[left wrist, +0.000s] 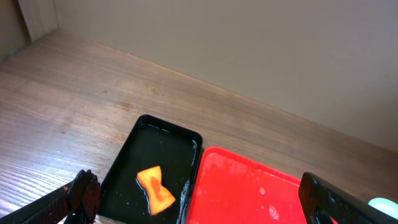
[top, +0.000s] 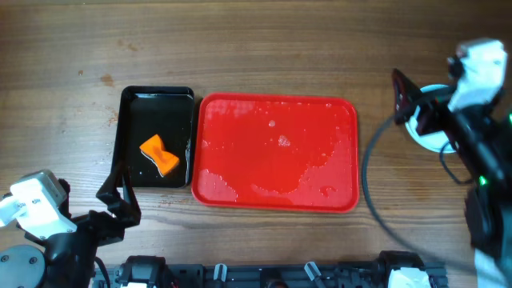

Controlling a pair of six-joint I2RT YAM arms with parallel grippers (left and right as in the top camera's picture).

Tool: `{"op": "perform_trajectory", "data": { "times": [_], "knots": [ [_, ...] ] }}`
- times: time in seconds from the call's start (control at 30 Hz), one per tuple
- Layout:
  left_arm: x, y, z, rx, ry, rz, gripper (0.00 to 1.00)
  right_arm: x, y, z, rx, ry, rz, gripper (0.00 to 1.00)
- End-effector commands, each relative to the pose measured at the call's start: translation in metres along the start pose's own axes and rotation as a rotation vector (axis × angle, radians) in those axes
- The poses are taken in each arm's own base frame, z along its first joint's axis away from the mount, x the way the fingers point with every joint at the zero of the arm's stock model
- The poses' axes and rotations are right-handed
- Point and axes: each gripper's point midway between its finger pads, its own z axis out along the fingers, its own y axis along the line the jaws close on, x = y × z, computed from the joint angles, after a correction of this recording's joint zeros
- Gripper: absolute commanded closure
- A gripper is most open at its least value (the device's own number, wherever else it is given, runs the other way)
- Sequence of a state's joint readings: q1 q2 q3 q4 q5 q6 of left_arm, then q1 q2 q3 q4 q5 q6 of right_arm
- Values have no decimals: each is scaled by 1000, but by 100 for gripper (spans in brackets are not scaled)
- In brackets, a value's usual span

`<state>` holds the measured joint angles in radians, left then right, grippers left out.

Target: Clean dirty plates on tray and stack at the side

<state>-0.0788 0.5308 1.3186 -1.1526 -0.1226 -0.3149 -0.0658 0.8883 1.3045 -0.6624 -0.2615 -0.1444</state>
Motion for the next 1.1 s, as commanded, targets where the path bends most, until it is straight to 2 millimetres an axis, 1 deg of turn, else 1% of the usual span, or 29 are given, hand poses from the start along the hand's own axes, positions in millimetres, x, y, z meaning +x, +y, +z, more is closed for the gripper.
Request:
{"op": "perform_trajectory", "data": {
  "times": [0.0, 0.03, 0.07, 0.13, 0.3, 0.4, 0.47, 0.5, 0.53, 0.6, 0.63, 0.67, 0.8, 0.93, 0.97, 1.07],
  "knots": [
    [-3, 0, -1, -2, -10, 21, 0, -25, 9, -41, 14, -120, -73, 0],
    [-3, 0, -1, -2, -10, 21, 0, -33, 13, -63, 23, -174, -87, 0],
    [-3, 0, -1, -2, -10, 21, 0, -39, 17, -79, 29, -214, -97, 0],
    [-3, 0, -1, -2, -10, 20, 0, -44, 22, -95, 27, -257, -109, 0],
    [-3, 0, -1, -1, -10, 21, 0, -62, 42, -144, 0, -421, -162, 0],
    [-3, 0, -1, -2, -10, 21, 0, -73, 52, -162, -19, -550, -213, 0],
    [-3, 0, -1, -2, -10, 21, 0, -72, 58, -171, -18, -654, -252, 0],
    [-3, 0, -1, -2, -10, 21, 0, -68, 59, -173, -14, -700, -269, 0],
    [-3, 0, -1, -2, -10, 21, 0, -55, 61, -169, -8, -754, -288, 0],
    [-3, 0, -1, -2, -10, 20, 0, -35, 61, -157, -6, -764, -291, 0],
    [-3, 0, -1, -2, -10, 20, 0, -20, 60, -146, -8, -756, -288, 0],
    [-3, 0, -1, -1, -10, 21, 0, 0, 60, -132, -18, -743, -287, 0],
    [-3, 0, -1, -2, -10, 20, 0, 47, 61, -97, -36, -734, -291, 0],
    [-3, 0, -1, -2, -10, 20, 0, 76, 60, -78, -24, -777, -311, 0],
    [-3, 0, -1, -2, -10, 20, 0, 83, 60, -75, -14, -793, -338, 0],
    [-3, 0, -1, -2, -10, 21, 0, 96, 61, -72, 20, -826, -411, 0]
  ]
}}
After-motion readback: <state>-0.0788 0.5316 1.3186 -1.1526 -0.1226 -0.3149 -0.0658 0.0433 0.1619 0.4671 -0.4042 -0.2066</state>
